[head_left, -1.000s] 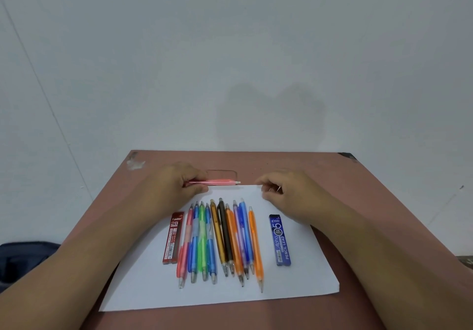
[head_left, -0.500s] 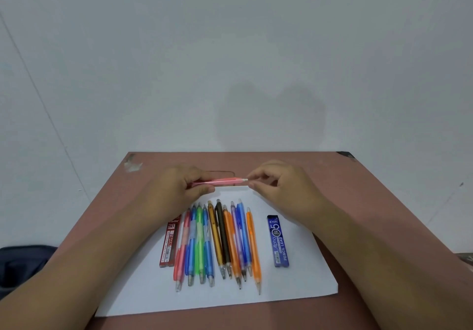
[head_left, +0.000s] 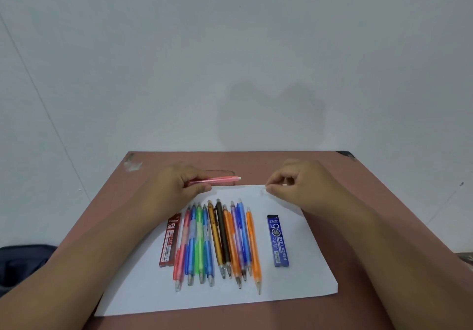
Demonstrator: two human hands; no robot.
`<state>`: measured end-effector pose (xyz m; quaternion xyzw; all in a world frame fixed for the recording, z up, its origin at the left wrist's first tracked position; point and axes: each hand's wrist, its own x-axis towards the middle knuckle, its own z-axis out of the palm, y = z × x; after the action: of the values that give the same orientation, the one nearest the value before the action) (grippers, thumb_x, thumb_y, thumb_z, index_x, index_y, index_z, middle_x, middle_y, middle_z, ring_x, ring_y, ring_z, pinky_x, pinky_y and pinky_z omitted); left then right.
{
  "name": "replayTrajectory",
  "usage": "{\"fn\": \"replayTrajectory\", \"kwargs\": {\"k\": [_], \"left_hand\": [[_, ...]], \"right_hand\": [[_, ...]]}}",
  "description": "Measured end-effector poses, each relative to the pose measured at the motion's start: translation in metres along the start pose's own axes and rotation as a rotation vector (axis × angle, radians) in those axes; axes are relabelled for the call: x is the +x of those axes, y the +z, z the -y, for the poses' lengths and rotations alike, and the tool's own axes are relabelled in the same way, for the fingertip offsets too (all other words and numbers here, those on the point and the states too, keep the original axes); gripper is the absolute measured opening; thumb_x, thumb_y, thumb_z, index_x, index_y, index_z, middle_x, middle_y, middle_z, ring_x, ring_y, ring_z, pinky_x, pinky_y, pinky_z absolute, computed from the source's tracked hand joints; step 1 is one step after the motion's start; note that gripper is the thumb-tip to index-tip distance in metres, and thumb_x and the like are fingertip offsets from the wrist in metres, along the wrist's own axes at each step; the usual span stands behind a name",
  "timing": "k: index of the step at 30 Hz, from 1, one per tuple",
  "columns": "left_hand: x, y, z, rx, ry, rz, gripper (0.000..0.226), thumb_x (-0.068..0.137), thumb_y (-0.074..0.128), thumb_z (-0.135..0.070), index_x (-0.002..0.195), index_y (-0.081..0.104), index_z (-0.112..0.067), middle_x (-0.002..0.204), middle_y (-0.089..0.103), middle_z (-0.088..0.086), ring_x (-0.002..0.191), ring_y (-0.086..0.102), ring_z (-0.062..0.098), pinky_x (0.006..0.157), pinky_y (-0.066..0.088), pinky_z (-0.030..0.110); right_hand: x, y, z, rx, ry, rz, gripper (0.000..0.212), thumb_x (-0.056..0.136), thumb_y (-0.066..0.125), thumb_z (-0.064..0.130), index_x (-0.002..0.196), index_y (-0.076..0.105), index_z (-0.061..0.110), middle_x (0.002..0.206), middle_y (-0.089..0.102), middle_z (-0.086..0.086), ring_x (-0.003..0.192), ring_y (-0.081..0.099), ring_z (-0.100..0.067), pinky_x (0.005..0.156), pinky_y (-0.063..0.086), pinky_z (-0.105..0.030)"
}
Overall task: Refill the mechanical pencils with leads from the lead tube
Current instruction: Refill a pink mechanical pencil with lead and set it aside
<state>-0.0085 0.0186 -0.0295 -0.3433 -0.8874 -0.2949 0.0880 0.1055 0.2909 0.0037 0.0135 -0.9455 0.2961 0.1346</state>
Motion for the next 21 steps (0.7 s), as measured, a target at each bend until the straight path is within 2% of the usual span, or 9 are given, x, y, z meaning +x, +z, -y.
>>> {"fn": "replayTrajectory", "kwargs": {"k": [4,11,14,17,21], "left_hand": [[0.000,0.001,-0.001,0.028,-0.016,0.030,0.025,0.089,0.066,-0.044,0.113,0.070,-0.040,0.087,0.062,-0.027,0.079,0.062,-0.004,0.069,0.046,0.016],[0.000,-0.001,-0.003,-0.010,-0.026,0.047,0.019,0.089,0.067,-0.046,0.095,0.055,-0.059,0.091,0.065,-0.027,0.080,0.064,-0.005,0.071,0.052,0.018],[0.000,0.001,-0.005,-0.019,-0.044,0.042,0.017,0.089,0.066,-0.047,0.104,0.063,-0.054,0.093,0.067,-0.025,0.079,0.065,-0.004,0.072,0.056,0.022],[0.002,0.002,-0.007,-0.043,-0.039,0.046,0.019,0.089,0.066,-0.046,0.106,0.063,-0.053,0.092,0.066,-0.026,0.080,0.066,-0.005,0.071,0.057,0.022],[0.004,0.004,-0.012,-0.040,-0.024,0.048,0.027,0.089,0.067,-0.046,0.115,0.067,-0.046,0.089,0.060,-0.034,0.084,0.063,-0.003,0.076,0.055,0.024]], "right_hand": [[-0.004,0.000,0.002,-0.135,0.056,0.163,0.013,0.089,0.074,0.032,0.079,0.072,0.039,0.084,0.067,0.019,0.084,0.060,0.003,0.063,0.042,-0.010],[-0.001,0.009,0.000,-0.128,0.125,0.208,0.005,0.088,0.074,0.033,0.089,0.079,0.033,0.086,0.069,0.020,0.082,0.065,-0.001,0.063,0.046,-0.011],[-0.002,0.005,-0.001,-0.073,0.141,0.169,0.005,0.086,0.076,0.031,0.086,0.079,0.035,0.083,0.071,0.021,0.081,0.064,0.005,0.063,0.046,-0.010],[-0.002,0.003,-0.001,0.045,0.112,0.041,0.010,0.085,0.078,0.026,0.084,0.079,0.036,0.076,0.069,0.025,0.077,0.061,0.009,0.062,0.044,-0.007],[0.002,0.013,0.005,0.102,0.050,-0.088,0.020,0.088,0.077,0.030,0.106,0.074,0.036,0.089,0.067,0.019,0.081,0.058,0.002,0.069,0.045,-0.011]]}}
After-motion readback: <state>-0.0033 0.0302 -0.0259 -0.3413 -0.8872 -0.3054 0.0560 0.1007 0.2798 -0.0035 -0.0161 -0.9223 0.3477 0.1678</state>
